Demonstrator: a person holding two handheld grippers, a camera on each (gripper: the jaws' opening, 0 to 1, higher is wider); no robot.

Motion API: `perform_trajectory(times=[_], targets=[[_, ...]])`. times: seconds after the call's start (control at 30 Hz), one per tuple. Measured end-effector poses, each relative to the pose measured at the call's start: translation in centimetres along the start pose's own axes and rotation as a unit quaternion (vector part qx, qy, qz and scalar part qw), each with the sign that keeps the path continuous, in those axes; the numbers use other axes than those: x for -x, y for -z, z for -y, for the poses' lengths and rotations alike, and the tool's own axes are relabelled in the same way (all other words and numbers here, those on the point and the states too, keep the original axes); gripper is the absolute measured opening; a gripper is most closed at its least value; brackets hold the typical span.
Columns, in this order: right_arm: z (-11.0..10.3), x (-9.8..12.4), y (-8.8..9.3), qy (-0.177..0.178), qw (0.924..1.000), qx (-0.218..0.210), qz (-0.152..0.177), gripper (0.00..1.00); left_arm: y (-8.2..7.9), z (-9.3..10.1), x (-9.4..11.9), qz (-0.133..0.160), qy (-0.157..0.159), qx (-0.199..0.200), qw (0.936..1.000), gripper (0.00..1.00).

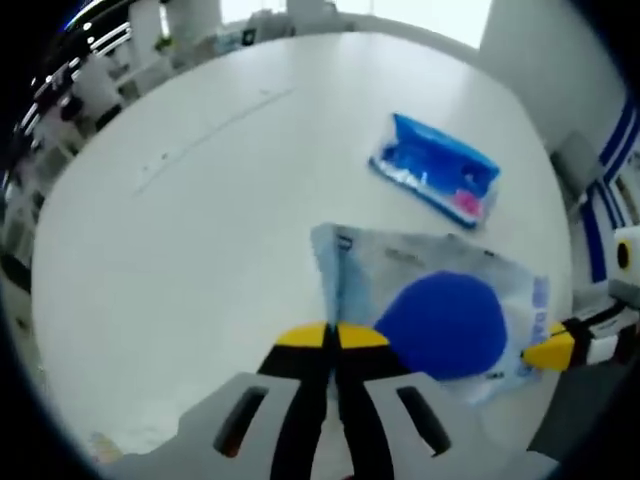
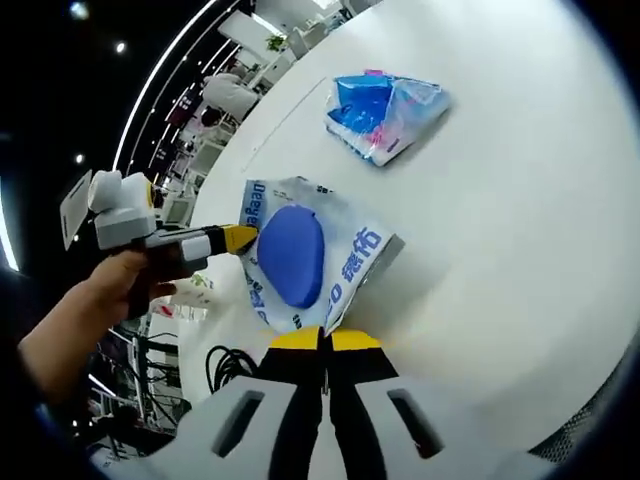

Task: Arrange the tabletop items into an orderly group along one side of the table until the central work area is clear of visible clutter.

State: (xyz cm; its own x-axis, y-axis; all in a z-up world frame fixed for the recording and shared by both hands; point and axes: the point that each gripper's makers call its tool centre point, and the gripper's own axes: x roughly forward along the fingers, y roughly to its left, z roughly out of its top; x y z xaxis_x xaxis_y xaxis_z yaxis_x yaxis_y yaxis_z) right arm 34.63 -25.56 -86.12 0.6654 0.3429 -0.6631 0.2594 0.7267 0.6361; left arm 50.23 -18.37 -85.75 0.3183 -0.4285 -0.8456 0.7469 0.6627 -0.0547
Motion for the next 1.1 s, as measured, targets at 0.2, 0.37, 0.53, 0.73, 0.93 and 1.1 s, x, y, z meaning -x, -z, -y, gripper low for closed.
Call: perform_trajectory(times=[0.2,0.37,0.53,0.73,0.93,1.1], targets=[[-0.1,0.6,-0.5,0.005,0.9998,0.019,0.005,0.0,-0.4,0.4,0.7,0.006,0.002,0.005,1.0,0.0],[-0.1,0.7,-1.0,0.008,0.9996,0.028,0.007,0.0,-0.6,0.3,1.2,0.014,-0.003,0.006,0.9999,0.0],[-0.1,1.0,-1.8,0.006,0.9989,0.046,0.012,0.0,-0.8,0.1,1.8,0.027,-0.005,0.023,0.9994,0.0],[-0.3,1.2,-2.9,0.004,0.997,0.076,0.011,0.0,-0.6,-0.2,2.6,0.042,-0.008,0.044,0.9981,0.0],[-0.2,1.1,-3.8,0.001,0.9951,0.098,0.007,0.0,-0.2,-0.4,3.3,0.053,-0.014,0.068,0.9961,0.0],[-0.1,0.9,-4.8,-0.003,0.9922,0.124,0.004,0.0,-0.1,-0.7,3.9,0.07,-0.019,0.105,0.9918,0.0]])
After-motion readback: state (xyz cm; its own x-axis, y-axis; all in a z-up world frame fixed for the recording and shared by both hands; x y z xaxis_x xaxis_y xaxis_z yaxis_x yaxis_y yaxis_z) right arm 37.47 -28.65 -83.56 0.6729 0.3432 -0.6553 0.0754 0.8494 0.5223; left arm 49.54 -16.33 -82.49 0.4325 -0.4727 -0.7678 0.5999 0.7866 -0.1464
